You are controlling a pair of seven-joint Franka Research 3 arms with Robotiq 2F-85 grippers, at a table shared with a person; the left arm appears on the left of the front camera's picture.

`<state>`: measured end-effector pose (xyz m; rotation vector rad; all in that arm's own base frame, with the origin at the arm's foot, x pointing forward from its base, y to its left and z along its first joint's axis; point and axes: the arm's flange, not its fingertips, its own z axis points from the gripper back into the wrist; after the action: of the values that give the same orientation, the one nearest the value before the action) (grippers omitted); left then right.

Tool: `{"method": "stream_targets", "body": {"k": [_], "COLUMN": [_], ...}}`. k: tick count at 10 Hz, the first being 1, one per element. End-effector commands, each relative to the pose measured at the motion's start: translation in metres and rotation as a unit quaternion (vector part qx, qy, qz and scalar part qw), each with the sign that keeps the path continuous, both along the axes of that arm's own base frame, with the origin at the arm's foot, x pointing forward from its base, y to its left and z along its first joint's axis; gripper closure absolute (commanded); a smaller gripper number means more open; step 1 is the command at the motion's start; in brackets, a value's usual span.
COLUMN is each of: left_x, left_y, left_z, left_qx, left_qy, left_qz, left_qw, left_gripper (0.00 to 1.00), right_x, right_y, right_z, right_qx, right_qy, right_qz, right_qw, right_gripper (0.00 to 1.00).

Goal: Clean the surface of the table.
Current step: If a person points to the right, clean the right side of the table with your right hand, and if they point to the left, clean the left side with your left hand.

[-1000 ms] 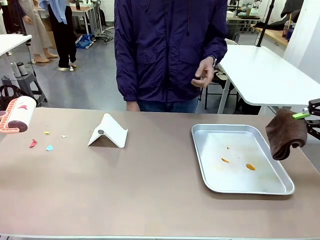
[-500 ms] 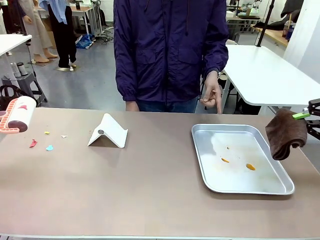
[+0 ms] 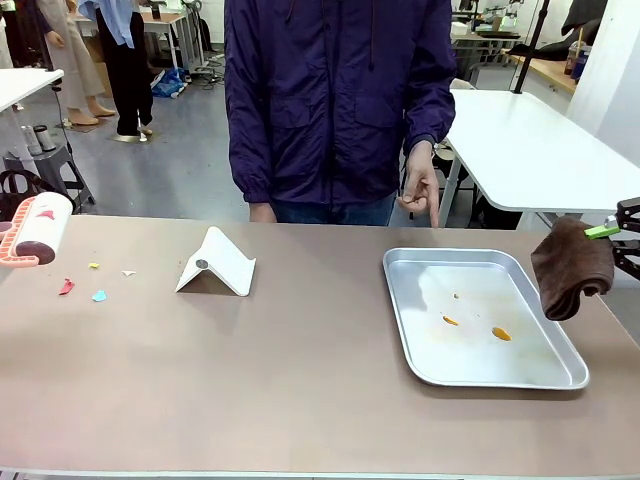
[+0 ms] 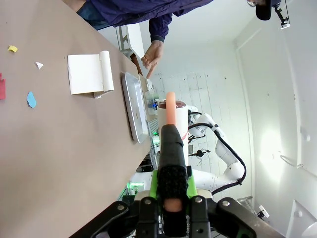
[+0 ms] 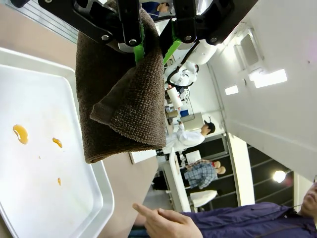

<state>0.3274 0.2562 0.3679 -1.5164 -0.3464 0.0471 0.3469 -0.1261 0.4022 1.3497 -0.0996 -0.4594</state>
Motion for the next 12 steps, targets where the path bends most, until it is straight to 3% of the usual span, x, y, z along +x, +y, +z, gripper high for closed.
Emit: {"method": "stream_targets", "body": {"k": [1, 4, 6, 7, 9, 12], "left_x": [-0.002, -0.002, -0.002, -0.002, -0.002, -0.002], "left_y": [0.000, 0.000, 0.000, 0.000, 0.000, 0.000], "left_z": [0.004, 0.004, 0.004, 0.004, 0.004, 0.004], "left_qx": [-0.002, -0.002, -0.002, -0.002, -0.002, -0.002], "left_qy": [-0.011, -0.011, -0.011, -0.011, -0.011, -0.011], "left_qz": [-0.007, -0.007, -0.007, -0.007, -0.007, -0.007], "left_qw": [1.000, 1.000, 1.000, 1.000, 1.000, 1.000], "left_gripper": [1.00, 1.00, 1.00, 1.00, 1.00, 1.00], "right_x": [0.000, 0.026, 0.033, 0.036, 0.050, 0.063], "right_y": [0.000, 0.025, 0.047, 0.060, 0.076, 0.104], "right_z": [0.000, 0.002, 0.014, 0.019, 0.023, 0.017], "right_qx": [0.000, -0.125, -0.290, -0.380, -0.431, -0.513], "right_qy": [0.000, -0.083, -0.079, -0.076, -0.088, -0.035], "right_qz": [0.000, 0.137, 0.235, 0.219, 0.221, 0.176], "right_qw": [1.000, 0.979, 0.924, 0.896, 0.870, 0.840], "right_gripper": [0.87, 0.87, 0.87, 0.87, 0.87, 0.87]}}
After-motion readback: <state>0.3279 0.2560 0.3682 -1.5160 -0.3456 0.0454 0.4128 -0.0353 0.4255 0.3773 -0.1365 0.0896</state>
